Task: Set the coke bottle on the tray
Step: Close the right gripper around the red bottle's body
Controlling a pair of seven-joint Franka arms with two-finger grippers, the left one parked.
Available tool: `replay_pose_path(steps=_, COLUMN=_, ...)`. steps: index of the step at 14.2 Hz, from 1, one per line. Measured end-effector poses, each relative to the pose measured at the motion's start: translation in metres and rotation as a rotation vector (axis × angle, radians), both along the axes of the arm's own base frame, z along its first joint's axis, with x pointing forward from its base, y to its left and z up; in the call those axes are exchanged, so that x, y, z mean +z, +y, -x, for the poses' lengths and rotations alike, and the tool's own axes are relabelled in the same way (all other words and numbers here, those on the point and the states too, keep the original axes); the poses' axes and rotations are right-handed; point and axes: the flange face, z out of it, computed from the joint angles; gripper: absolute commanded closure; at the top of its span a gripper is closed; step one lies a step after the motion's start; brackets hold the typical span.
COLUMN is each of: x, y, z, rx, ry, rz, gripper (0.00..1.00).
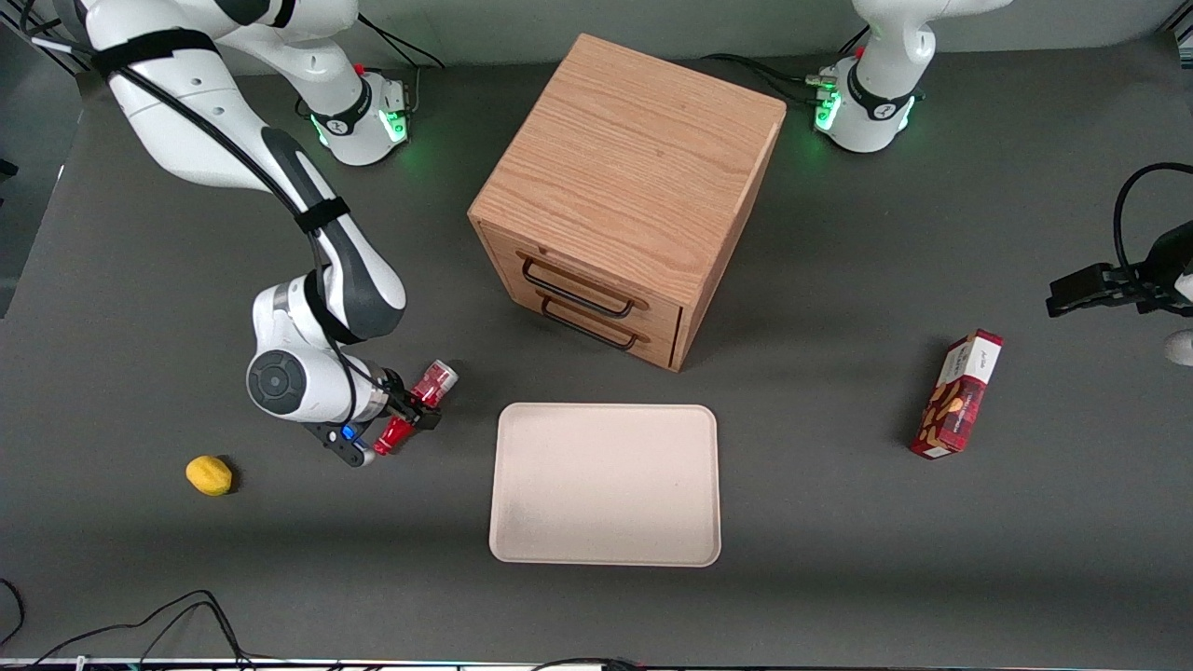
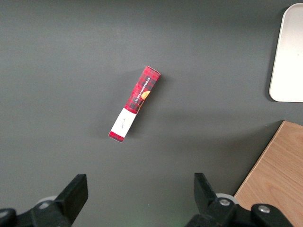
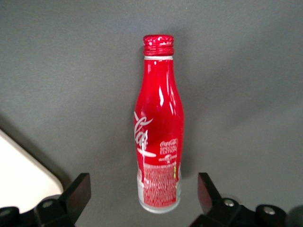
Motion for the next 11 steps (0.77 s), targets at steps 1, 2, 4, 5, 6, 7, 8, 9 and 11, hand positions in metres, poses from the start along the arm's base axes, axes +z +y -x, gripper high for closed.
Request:
replay_pose_path(steps=1, x=-0.006, y=0.0, z=0.002, rx=-0.003, ry=0.002, rz=0.0, gripper=0.0)
replay_pose_path(steps=2, x=-0.012, y=-0.001, z=0.005, rx=-0.005, ry=0.001, rz=0.0, gripper=0.0)
replay_pose_path(steps=4, x=-0.026, y=-0.001, z=0.012, rx=-0.008, ry=-0.015, rz=-0.002, gripper=0.0)
replay_pose_path(steps=5, x=-0.033, y=-0.002, z=0.016, rx=-0.01, ry=-0.024, rz=-0.004, gripper=0.0)
replay_pose_path(steps=6, x=-0.04, y=-0.002, z=0.019, rx=-0.011, ry=-0.028, rz=-0.005, gripper=0.03)
replay_pose_path(steps=7, x=-0.046, y=-0.003, z=0.022, rx=-0.012, ry=-0.032, rz=-0.005, gripper=0.39)
replay_pose_path(steps=8, x=-0.051, y=-0.004, z=0.022, rx=-0.01, ry=-0.039, rz=-0.004, gripper=0.95)
replay_pose_path(steps=9, x=-0.053, y=-0.004, z=0.022, rx=-0.002, ry=-0.046, rz=0.002, gripper=1.0)
replay_pose_path(steps=11, x=-0.055, y=-0.004, z=0.022, rx=0.013, ry=-0.05, rz=0.012, gripper=1.0)
